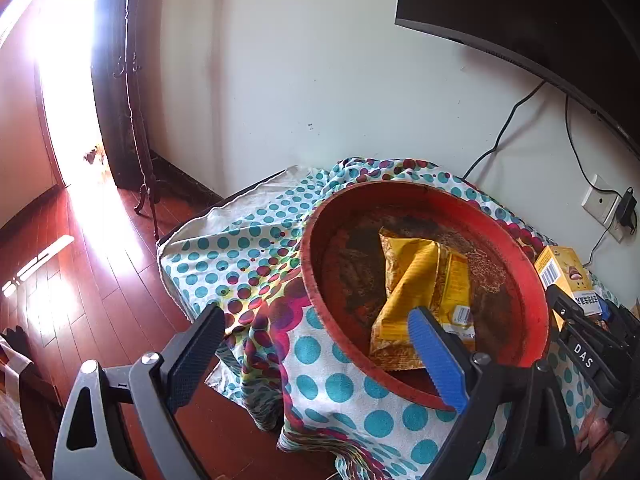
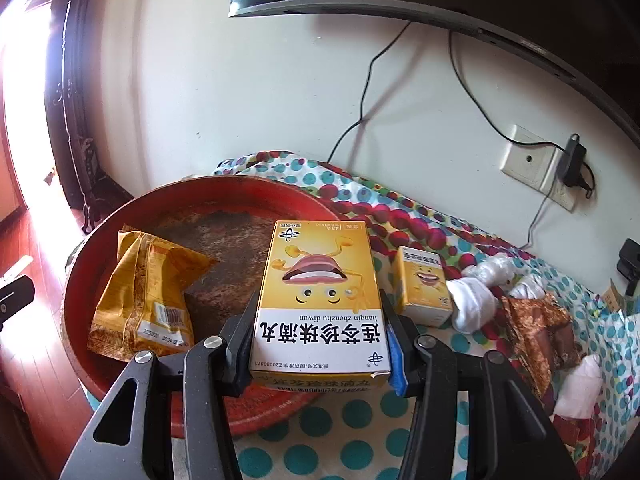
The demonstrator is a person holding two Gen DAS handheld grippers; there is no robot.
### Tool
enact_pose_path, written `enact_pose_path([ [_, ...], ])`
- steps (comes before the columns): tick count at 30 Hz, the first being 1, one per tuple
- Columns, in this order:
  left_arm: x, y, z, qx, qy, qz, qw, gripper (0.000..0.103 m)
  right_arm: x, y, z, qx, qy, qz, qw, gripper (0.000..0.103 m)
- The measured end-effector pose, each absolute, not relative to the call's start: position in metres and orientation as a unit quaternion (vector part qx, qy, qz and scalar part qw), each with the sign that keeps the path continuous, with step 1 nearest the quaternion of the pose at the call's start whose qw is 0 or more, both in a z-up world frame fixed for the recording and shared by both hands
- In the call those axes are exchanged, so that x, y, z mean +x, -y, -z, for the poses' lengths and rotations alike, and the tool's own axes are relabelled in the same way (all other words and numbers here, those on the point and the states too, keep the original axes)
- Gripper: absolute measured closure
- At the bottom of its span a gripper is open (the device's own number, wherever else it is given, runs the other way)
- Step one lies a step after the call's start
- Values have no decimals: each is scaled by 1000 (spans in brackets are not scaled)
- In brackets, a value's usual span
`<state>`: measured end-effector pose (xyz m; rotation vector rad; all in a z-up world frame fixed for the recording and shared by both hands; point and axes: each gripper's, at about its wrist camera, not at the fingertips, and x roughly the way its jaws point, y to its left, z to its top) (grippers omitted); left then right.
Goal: Organize objects
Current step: 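Carry the yellow medicine box into the red tray and release it with the right gripper, then move the left gripper to the red box and grasp it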
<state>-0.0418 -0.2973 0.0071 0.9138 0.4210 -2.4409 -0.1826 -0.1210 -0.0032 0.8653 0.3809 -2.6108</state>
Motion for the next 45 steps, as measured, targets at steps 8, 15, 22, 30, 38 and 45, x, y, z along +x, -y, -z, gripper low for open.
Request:
enact_pose_path([
  [8,-50,288,4,349,-147,896,233,8,-199,146,29,332,-146,912,191,55],
  [15,-54,286,6,350,-148,897,225,8,-210,159,45,350,-150,905,190,55],
  [22,-53,287,5,348,-154,897,225,8,-216,171,57,370,-154,895,197,54],
  [30,-51,279,-4,330,-143,908,216,8,-202,154,22,333,-156,909,195,25],
  [38,-56,236,-12,311,-114,930,159,8,-193,28,-6,296,-123,941,107,0],
  [45,-72,170,11,334,-114,934,54,8,-184,-137,33,335,-36,941,4,0],
])
